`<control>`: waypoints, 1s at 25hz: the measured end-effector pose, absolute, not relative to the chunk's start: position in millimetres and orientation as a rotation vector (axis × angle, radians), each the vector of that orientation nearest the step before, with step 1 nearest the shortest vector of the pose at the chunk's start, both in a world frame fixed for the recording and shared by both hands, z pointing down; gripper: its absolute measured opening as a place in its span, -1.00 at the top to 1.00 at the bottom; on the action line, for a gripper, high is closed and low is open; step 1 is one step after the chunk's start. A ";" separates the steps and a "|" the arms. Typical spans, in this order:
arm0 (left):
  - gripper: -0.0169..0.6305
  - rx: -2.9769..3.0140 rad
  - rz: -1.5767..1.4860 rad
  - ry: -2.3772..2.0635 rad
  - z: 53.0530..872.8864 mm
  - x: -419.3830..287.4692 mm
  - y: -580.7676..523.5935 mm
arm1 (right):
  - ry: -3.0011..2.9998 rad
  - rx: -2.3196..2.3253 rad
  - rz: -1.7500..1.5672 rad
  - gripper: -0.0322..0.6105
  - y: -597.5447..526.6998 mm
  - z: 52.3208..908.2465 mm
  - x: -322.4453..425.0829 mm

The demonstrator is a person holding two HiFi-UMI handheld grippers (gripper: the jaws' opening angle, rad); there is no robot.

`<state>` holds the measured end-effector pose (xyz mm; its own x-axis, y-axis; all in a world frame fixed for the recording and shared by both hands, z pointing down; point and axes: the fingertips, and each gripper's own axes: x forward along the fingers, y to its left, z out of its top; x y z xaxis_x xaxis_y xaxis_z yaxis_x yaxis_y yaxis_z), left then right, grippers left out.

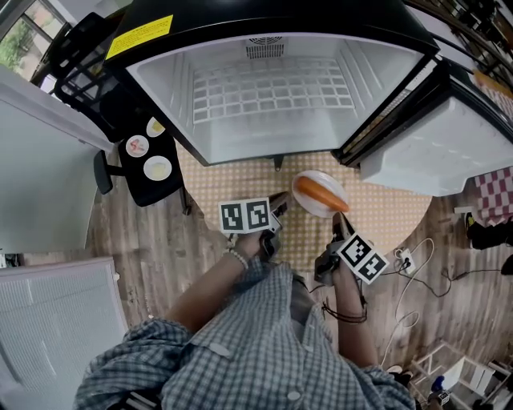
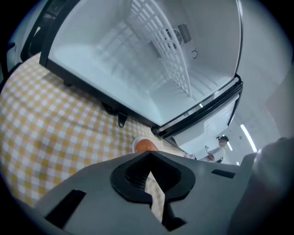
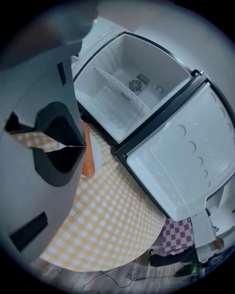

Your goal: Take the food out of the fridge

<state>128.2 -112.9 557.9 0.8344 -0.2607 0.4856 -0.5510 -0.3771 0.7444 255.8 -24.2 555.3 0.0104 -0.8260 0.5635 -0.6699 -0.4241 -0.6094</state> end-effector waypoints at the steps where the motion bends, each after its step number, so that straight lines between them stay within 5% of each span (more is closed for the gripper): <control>1: 0.93 2.011 0.367 -0.617 552.5 125.2 -115.6 | 1.617 -2.127 -1.356 0.87 -27.2 550.1 253.9; 25: 0.93 2.782 0.276 -0.835 360.8 82.2 -125.8 | 2.307 -2.133 -0.308 0.87 -96.6 344.3 177.5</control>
